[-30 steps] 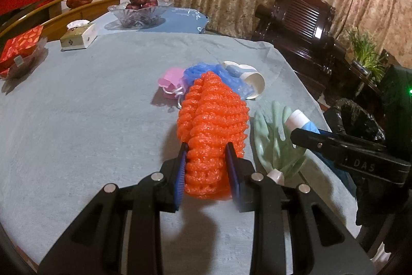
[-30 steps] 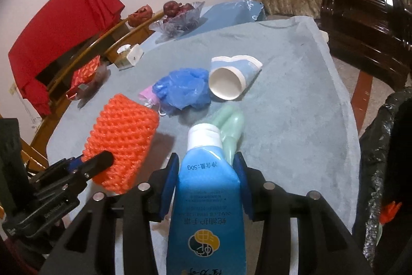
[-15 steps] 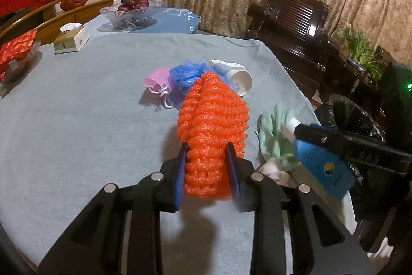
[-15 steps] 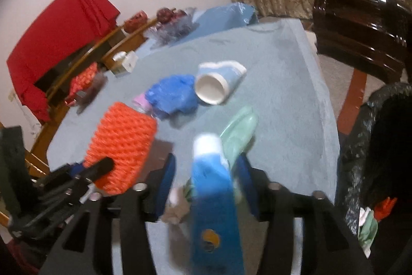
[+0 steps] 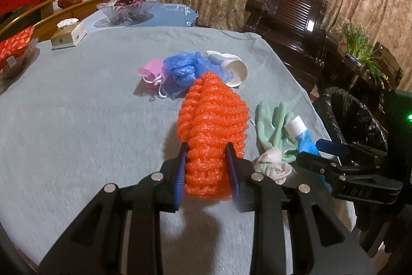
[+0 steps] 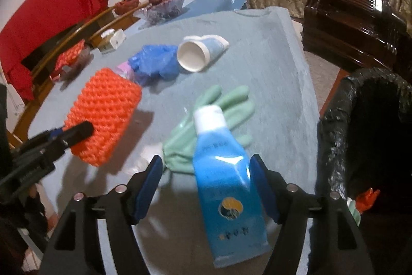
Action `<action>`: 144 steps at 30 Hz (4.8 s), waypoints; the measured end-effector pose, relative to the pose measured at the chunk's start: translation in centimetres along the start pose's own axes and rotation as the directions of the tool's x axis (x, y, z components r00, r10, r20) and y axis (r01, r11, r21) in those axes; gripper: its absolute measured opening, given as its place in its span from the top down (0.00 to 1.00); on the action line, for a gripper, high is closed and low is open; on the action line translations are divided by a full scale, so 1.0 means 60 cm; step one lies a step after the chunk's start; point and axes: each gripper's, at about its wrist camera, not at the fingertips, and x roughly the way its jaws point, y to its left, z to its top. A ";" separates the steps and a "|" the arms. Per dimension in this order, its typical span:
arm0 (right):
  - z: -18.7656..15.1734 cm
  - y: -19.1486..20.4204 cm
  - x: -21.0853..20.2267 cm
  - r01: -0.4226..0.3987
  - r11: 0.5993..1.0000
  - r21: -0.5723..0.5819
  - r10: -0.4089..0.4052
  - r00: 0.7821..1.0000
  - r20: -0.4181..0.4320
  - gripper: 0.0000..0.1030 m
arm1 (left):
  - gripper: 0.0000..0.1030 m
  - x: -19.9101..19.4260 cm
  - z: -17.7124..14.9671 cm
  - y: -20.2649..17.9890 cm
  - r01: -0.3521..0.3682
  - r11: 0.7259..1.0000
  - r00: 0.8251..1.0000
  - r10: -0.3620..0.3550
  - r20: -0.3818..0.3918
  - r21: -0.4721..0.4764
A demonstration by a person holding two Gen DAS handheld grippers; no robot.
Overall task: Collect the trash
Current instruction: 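Lift the blue tube with the right gripper while the left holds the net, then carry the orange net and blue tube over the bin and release them, then grasp the green glove with white cloth using the left gripper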
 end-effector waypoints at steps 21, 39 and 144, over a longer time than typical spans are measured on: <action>-0.015 -0.001 -0.004 0.035 0.998 -0.048 -0.037 0.999 -0.035 0.56 | 0.73 0.000 -0.019 -0.005 0.000 1.000 1.000 0.000 -0.010 -0.007; -0.006 0.005 -0.034 -0.026 0.999 -0.041 0.025 0.999 -0.021 0.90 | 0.72 -0.010 -0.011 -0.020 0.025 1.000 1.000 -0.025 -0.001 0.010; -0.033 -0.119 -0.161 0.202 0.972 0.122 -0.231 0.921 0.312 0.06 | 0.19 0.062 0.001 -0.115 -0.009 0.987 0.998 -0.001 0.063 0.161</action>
